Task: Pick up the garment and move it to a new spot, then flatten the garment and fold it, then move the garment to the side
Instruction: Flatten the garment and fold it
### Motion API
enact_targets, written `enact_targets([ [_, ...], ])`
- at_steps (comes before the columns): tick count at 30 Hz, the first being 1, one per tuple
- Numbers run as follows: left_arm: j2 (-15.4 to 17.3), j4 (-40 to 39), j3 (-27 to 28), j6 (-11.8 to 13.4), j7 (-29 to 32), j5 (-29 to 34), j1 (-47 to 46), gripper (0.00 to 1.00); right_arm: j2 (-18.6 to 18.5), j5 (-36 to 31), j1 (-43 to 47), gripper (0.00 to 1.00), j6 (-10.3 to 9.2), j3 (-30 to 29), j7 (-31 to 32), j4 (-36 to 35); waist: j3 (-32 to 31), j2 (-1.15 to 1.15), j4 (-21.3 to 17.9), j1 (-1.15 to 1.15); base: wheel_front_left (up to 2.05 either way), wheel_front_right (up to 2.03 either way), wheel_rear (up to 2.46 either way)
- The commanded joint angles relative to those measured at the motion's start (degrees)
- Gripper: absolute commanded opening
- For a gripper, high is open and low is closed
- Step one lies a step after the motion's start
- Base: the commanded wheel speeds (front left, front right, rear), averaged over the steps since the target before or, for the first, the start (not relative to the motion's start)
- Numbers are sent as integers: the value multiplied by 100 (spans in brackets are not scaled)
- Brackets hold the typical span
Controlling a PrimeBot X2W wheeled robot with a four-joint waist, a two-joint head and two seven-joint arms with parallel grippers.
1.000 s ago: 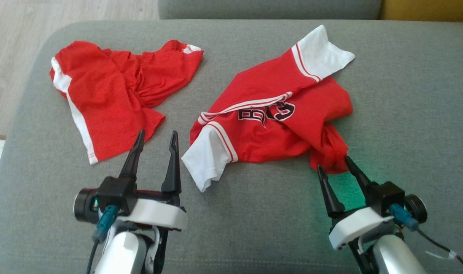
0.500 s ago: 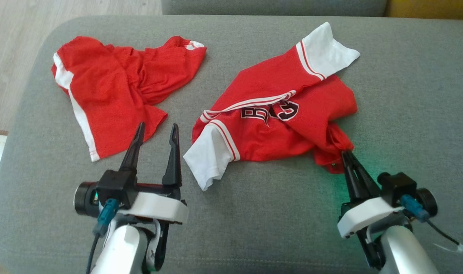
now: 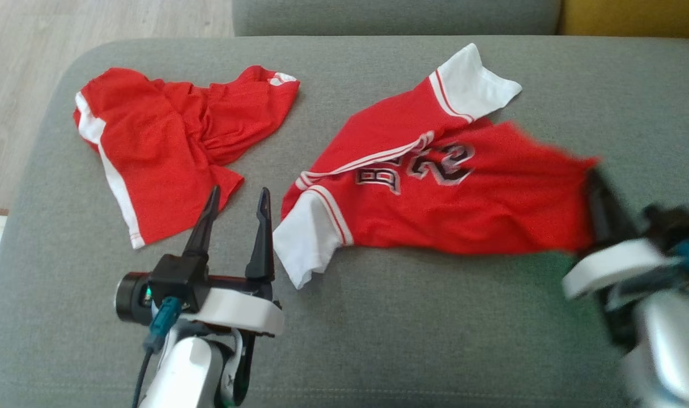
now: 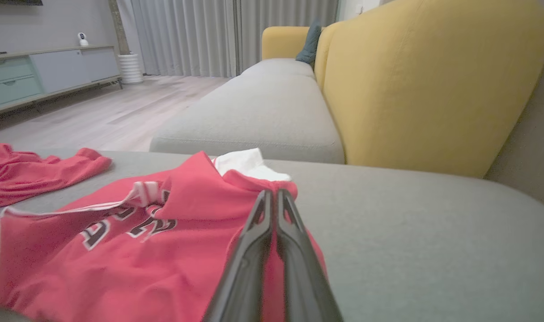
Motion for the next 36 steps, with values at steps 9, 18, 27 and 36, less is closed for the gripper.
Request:
enact_targets([
  [9, -10, -188, -11, 80, -29, -153, -207, 100, -950, 218, -913, 0, -5, -395, 997, 69, 100, 0, 187, 0, 0, 0, 0],
  [18, -10, -146, -99, 50, -29, -99, -393, 100, -1554, 594, -1877, 0, -5, 34, 1852, 1191, 493, 0, 347, 0, 0, 0, 0],
  [27, -10, -115, -285, 48, -29, -107, -679, 100, -1839, 678, -3081, 39, -5, 208, 2164, 2393, 880, 0, 671, 0, 0, 0, 0],
  [36, -10, -37, -342, 106, -29, -156, -705, 100, -1840, 235, -3762, 100, -5, -13, 1438, 3526, 767, 0, 696, 0, 0, 0, 0],
])
